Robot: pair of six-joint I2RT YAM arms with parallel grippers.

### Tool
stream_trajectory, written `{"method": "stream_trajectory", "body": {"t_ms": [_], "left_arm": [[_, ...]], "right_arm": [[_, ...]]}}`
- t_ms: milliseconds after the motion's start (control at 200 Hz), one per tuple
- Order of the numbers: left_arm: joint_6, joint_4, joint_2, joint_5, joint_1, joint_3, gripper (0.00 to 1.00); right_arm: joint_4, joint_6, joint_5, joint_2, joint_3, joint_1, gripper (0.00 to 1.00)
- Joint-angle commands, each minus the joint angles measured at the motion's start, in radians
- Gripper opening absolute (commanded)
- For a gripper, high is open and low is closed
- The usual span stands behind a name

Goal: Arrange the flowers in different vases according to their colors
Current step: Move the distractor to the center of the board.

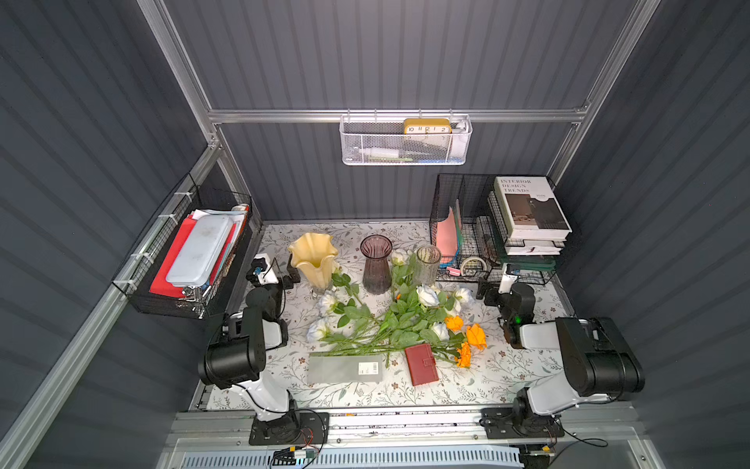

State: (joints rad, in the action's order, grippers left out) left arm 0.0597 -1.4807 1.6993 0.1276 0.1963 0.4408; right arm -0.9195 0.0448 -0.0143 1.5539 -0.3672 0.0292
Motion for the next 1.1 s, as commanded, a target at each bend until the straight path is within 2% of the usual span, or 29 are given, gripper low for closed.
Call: {"method": "stream_trajectory", "body": {"t_ms": [0,730,805,901,991,1096], "left_arm": [[0.017,-0.048,0.005,0.017,-0.001,0.021,0.99],[0.016,-0.046,0.006,0.017,-0.001,0.021,0.99],[0.016,-0.037,0.007,0.011,-0.002,0.027,0.99],[0.029,-0.062,-0.021,-0.003,-0.001,0.014,0.99],[0.038,0.223,-0.149,-0.044,-0.001,0.102,0.99],[0.130,0.385,-0.303,-0.099,-0.008,0.166,0.99]], "right_arm": [[-0.016,0.004,0.009,0.009,-0.019,0.003,0.99],[-0.012,0.005,0.009,0.011,-0.022,0.005,0.99],[-0.016,0.023,-0.032,-0.010,-0.017,0.005,0.99],[0.237,0.041,-0.103,-0.152,-0.091,0.004,0.99],[0.520,0.087,-0.120,-0.289,-0.204,0.001,0.99],[0.789,0.145,-0.141,-0.472,-0.294,-0.039,0.99]]}}
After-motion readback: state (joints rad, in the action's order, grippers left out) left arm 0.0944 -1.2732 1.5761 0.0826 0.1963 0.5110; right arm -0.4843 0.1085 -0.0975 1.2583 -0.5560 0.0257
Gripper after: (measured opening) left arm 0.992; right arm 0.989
